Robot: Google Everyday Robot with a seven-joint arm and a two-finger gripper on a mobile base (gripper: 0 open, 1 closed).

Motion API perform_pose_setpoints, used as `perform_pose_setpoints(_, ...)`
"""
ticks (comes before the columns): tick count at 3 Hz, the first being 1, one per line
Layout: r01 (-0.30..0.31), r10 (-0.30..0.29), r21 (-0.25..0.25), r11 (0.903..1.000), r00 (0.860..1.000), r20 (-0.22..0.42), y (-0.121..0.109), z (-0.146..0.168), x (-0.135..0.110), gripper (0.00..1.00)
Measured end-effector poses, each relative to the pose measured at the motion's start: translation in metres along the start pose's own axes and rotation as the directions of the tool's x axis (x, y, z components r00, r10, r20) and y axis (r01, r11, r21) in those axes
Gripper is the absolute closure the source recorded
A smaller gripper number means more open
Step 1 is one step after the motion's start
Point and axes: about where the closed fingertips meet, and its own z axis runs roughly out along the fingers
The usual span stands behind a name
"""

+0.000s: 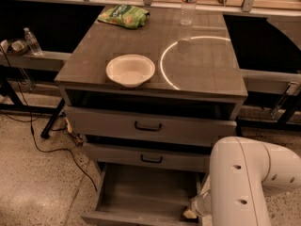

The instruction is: Open bottom drawer

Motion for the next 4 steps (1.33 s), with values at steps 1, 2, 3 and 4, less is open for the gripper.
perform_pose_setpoints(1, -0.002, 0.002, -0.002, 1.0000, 1.000, -0.014, 0.001, -0.002, 0.003, 0.72)
perform_pose_setpoints(2, -0.022, 0.020, -0.017, 0.9996, 0.991, -0.133, 0.011, -0.024, 0.031, 1.00)
perform_pose_setpoints(3, -0.022, 0.020, -0.017, 0.9996, 0.991, -0.133, 0.011, -0.024, 0.031, 1.00)
perform_pose_setpoints(4, -0.022, 0.020, -0.017, 0.9996, 0.991, -0.134, 0.011, -0.024, 0.030, 1.00)
